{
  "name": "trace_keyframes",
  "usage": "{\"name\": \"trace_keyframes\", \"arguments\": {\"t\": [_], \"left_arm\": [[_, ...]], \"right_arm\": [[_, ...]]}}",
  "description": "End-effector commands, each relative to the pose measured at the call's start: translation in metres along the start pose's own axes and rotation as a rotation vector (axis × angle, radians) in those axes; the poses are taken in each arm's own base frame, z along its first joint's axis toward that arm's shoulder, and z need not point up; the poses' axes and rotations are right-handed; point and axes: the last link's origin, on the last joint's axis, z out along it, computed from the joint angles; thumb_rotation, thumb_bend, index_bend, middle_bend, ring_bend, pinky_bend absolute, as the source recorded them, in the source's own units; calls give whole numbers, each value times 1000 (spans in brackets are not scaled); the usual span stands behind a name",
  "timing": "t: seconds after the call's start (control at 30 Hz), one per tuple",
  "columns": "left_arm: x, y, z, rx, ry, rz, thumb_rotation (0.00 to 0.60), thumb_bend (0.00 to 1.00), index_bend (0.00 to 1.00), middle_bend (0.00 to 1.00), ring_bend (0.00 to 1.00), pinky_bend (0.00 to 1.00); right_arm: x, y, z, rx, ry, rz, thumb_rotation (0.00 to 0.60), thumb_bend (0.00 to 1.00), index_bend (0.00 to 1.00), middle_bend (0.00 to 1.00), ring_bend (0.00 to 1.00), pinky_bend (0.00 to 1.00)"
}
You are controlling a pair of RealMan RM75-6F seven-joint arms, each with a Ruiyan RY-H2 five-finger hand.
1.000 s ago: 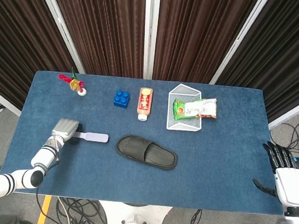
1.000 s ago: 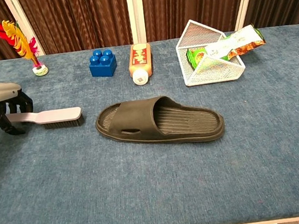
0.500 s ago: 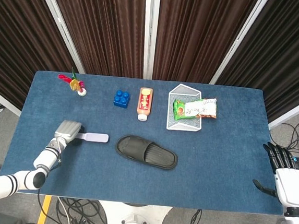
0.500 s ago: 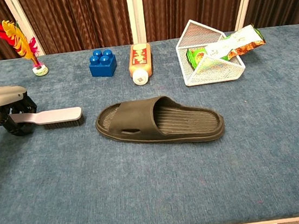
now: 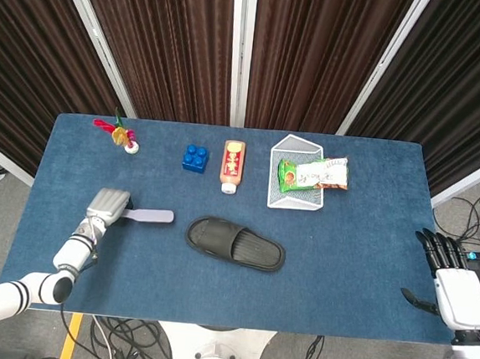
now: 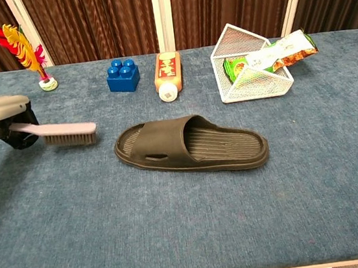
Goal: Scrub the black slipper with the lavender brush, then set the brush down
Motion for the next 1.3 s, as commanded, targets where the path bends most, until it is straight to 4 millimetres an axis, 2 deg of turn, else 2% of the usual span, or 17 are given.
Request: {"name": "trace_keyframes", "arguments": {"t": [0.03,0.2,0.4,0.53,0.73,0.97,1.3], "left_arm": [[3,-5,-2,-37,74,-87,600,591,1000,1000,973,1000],[7,-6,-7,-121,131,-190,600,611,1000,1000,1000,1000],[8,2,-20,-284,216,-230,600,612,1000,1000,1000,1000],[6,11,-27,-374,237,-221,600,614,1000,1000,1000,1000],[4,23,-33,-453,242,-217,600,614,1000,1000,1000,1000],[0,32,-36,-508,234,-198,600,615,1000,1000,1000,1000],[-3,40,-30,-525,206,-189,600,615,1000,1000,1000,1000]], "right_arm": [[-4,-6,3,18,-30,-4,600,49,0,51,0,33],[-18,-31,17,104,-135,4,600,50,0,65,0,34],[-41,-85,56,236,-264,38,600,50,0,82,0,68],[-70,-121,87,280,-332,50,600,50,0,88,0,87],[-115,-163,120,300,-381,-2,600,31,0,68,0,89],[-147,-197,140,312,-410,-48,600,26,0,69,0,89],[-165,-221,146,331,-452,-60,600,28,25,119,35,123]]}}
